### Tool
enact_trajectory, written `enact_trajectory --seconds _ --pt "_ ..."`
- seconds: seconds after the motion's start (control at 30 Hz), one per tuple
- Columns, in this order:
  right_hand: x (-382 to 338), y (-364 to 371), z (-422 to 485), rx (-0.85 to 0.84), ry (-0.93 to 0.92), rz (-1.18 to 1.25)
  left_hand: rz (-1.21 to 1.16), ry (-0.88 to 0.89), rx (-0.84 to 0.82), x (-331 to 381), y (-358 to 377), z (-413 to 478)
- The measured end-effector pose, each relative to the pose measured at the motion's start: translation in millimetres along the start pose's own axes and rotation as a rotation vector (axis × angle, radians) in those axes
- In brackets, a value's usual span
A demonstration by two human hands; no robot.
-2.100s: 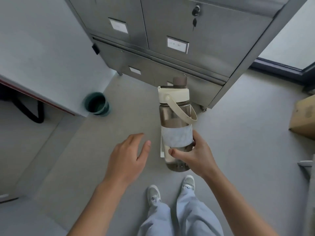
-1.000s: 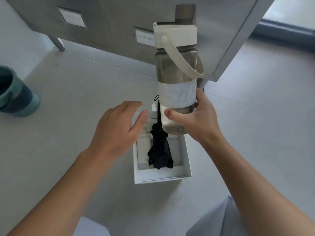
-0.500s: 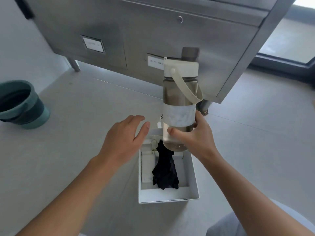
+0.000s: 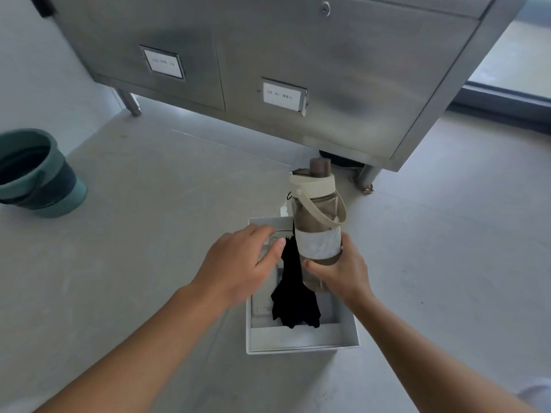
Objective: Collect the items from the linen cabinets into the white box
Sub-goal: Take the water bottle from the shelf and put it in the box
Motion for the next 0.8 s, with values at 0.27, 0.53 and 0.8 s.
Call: enact_trajectory --seconds 0.27,0.53,0.8 --pt "14.7 -3.4 -8.3 0.0 0.033 -0.037 -0.019 -0.01 -0.042 -5.0 7.8 -5.8" --pt "-3.2 -26.2 -7.1 0.109 0.007 0.124 -0.037 -0.023 -0.01 -15.9 10.0 -5.7" --pt "-4.4 -27.5 -14.8 0.137 0.042 0.029 -0.04 0.009 -0.032 0.4 12.4 11.2"
Point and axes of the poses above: each hand's wrist, its own z-axis towards the middle knuckle, its own y-axis out of the palm, x = y × z, the point moved 7 cm from there along z, towards the middle knuckle, and after that the axes turned 13 degrees about y, right-handed, at the moved point
